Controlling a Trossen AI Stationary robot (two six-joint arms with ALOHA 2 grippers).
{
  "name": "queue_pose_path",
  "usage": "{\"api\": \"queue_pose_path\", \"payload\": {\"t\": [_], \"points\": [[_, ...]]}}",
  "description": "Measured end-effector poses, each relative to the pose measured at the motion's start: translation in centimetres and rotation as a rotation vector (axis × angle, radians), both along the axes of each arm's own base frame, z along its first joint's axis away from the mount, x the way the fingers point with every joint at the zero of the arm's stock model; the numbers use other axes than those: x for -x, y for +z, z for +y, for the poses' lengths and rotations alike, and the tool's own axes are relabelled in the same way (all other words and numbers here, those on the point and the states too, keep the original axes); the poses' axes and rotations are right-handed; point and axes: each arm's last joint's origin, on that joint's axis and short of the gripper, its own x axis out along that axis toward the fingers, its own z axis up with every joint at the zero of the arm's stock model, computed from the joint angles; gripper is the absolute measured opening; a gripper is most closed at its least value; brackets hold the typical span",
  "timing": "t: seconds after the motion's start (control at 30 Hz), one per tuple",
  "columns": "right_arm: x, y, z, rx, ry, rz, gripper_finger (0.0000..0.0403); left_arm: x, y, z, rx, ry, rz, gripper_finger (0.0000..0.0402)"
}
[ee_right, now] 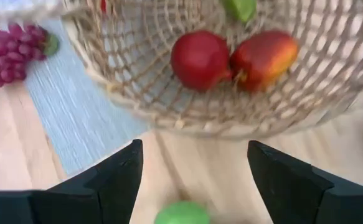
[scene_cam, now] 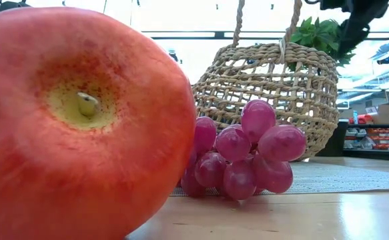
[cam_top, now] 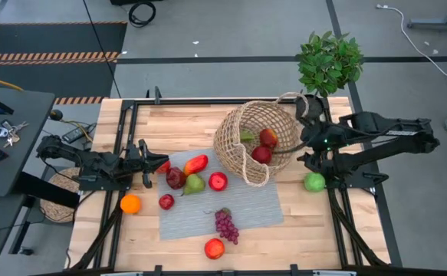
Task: Build produce basket
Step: Put the green apple into the brown basket
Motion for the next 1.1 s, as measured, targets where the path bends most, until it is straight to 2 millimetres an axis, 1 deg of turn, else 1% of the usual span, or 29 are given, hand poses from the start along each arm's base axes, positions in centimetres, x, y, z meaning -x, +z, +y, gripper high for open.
{"api": "queue_pose_path", "payload": {"t": [0.1, 0.23, 0.43, 0.63, 0.77, 0.9, 1.1], "points": [[0.2, -1.2, 0.5, -0.024, -0.007, 0.037, 0.0291, 0.0, 0.0, 0.0, 0.000, 0.000, 0.000, 0.0048], [0.4, -3.0, 1.3, -0.061, -0.003, 0.129, 0.0291, 0.0, 0.0, 0.0, 0.000, 0.000, 0.001, 0.0048], [0.6, -4.7, 1.9, -0.053, -0.010, 0.185, 0.0292, 0.0, 0.0, 0.0, 0.000, 0.000, 0.001, 0.0048], [0.8, -6.6, 2.0, -0.061, -0.045, 0.232, 0.0314, 0.0, 0.0, 0.0, 0.000, 0.000, 0.000, 0.0048], [0.9, -7.3, 2.1, -0.112, -0.079, 0.257, 0.0343, 0.0, 0.0, 0.0, 0.000, 0.000, 0.000, 0.0048], [0.7, -7.4, 2.4, -0.111, -0.082, 0.261, 0.0364, 0.0, 0.0, 0.0, 0.000, 0.001, 0.000, 0.0048], [0.2, -7.9, 3.2, -0.071, -0.040, 0.308, 0.0365, 0.0, 0.0, 0.0, 0.000, 0.000, 0.001, 0.0048]]}}
